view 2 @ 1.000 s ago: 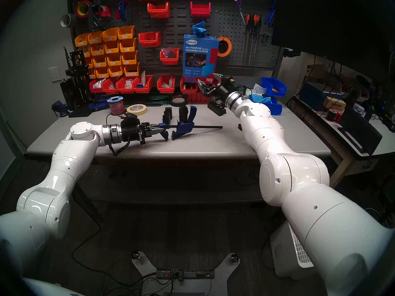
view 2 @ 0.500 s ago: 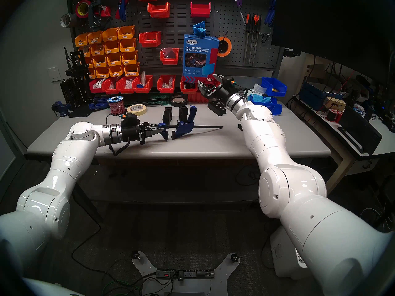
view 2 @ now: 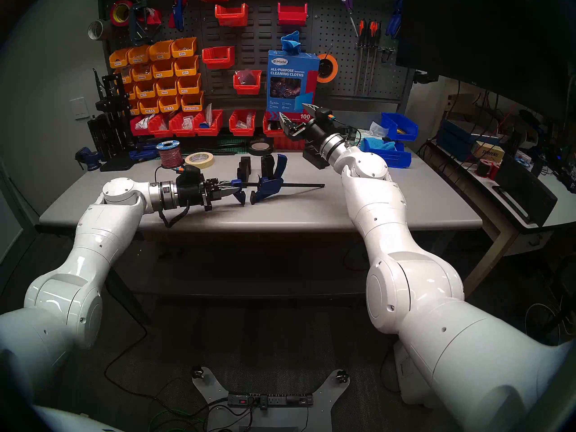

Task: Clamp the two 3D printed pieces together with the clamp

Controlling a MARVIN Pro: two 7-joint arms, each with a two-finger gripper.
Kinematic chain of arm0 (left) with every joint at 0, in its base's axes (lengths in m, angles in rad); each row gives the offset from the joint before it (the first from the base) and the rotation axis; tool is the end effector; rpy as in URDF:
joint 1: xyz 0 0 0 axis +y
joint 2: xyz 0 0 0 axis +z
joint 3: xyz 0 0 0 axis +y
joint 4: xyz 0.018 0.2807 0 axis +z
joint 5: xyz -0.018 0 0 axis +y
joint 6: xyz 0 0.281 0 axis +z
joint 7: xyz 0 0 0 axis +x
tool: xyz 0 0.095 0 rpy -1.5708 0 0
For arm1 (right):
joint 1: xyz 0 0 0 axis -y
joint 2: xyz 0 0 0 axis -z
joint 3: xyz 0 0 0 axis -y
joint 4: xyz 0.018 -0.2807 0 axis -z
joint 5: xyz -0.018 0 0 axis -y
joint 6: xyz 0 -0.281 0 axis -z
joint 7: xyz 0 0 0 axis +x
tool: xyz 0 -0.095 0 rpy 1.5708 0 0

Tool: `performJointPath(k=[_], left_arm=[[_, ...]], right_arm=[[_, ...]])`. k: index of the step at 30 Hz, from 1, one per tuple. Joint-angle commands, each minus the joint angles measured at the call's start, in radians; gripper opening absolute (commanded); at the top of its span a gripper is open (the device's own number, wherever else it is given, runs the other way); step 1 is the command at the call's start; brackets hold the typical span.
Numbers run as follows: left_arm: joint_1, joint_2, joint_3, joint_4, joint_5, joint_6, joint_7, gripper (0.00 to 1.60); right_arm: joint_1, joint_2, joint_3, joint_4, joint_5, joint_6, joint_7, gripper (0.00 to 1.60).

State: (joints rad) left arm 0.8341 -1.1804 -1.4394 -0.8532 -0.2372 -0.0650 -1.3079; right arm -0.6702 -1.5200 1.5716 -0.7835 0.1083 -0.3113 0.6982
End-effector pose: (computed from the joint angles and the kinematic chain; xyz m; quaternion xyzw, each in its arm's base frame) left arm 0.5040 0.0699 -0.2016 0.6009 -0.4410 0.5814 0.3261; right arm 0.5798 0.0315 -0.1113 -0.5052 -0.2500 -0.8030 0.1935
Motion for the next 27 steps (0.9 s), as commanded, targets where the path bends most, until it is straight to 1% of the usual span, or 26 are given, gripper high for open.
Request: performJointPath(k=[1,3,9,13,14,17,18,19,20,21,22,23,24,25,27], left_arm=[[-0.030,0.001,-0.010,-0.017,-0.009,0.000,-0.002,0.00],[-0.029,0.001,-0.010,-0.017,-0.009,0.000,-0.002,0.00],[-0.029,0.001,-0.010,-0.017,-0.009,0.000,-0.002,0.00],[-0.029,0.001,-0.010,-0.017,-0.009,0.000,-0.002,0.00],[-0.029,0.001,-0.010,-0.017,-0.008,-0.001,-0.002,0.00],[-0.029,0.001,-0.010,-0.017,-0.008,-0.001,-0.002,0.00],[-0.029,0.001,-0.010,-0.017,-0.008,-0.001,-0.002,0.00],[-0.029,0.001,-0.010,-0.017,-0.008,-0.001,-0.002,0.00],[-0.029,0.001,-0.010,-0.017,-0.008,-0.001,-0.002,0.00],[-0.029,0.001,-0.010,-0.017,-0.008,-0.001,-0.002,0.00],[-0.029,0.001,-0.010,-0.017,-0.008,-0.001,-0.002,0.00],[-0.029,0.001,-0.010,-0.017,-0.008,-0.001,-0.002,0.00],[-0.029,0.001,-0.010,-0.017,-0.008,-0.001,-0.002,0.00],[-0.029,0.001,-0.010,-0.017,-0.008,-0.001,-0.002,0.00],[-0.029,0.001,-0.010,-0.017,-0.008,-0.001,-0.002,0.00]], right_arm=[[-0.024,-0.053,-0.006,-0.114,0.004,0.025,-0.037,1.60],[-0.042,-0.073,-0.008,-0.142,0.007,0.042,-0.058,1.60],[-0.075,-0.097,-0.012,-0.197,0.004,0.069,-0.100,1.60],[-0.104,-0.115,-0.014,-0.242,-0.003,0.093,-0.146,1.60],[-0.123,-0.126,-0.015,-0.268,-0.008,0.108,-0.176,1.60],[-0.150,-0.141,-0.021,-0.304,-0.015,0.129,-0.213,1.60],[-0.151,-0.147,-0.023,-0.300,-0.016,0.133,-0.222,1.60],[-0.172,-0.153,-0.026,-0.336,-0.020,0.148,-0.239,1.60],[-0.167,-0.160,-0.027,-0.318,-0.019,0.148,-0.246,1.60],[-0.182,-0.166,-0.030,-0.342,-0.023,0.160,-0.259,1.60],[-0.185,-0.172,-0.032,-0.344,-0.024,0.165,-0.268,1.60],[-0.202,-0.180,-0.034,-0.374,-0.028,0.181,-0.285,1.60],[-0.195,-0.185,-0.038,-0.358,-0.028,0.178,-0.287,1.60],[-0.212,-0.189,-0.042,-0.388,-0.033,0.189,-0.297,1.60],[-0.222,-0.201,-0.049,-0.398,-0.038,0.200,-0.313,1.60]])
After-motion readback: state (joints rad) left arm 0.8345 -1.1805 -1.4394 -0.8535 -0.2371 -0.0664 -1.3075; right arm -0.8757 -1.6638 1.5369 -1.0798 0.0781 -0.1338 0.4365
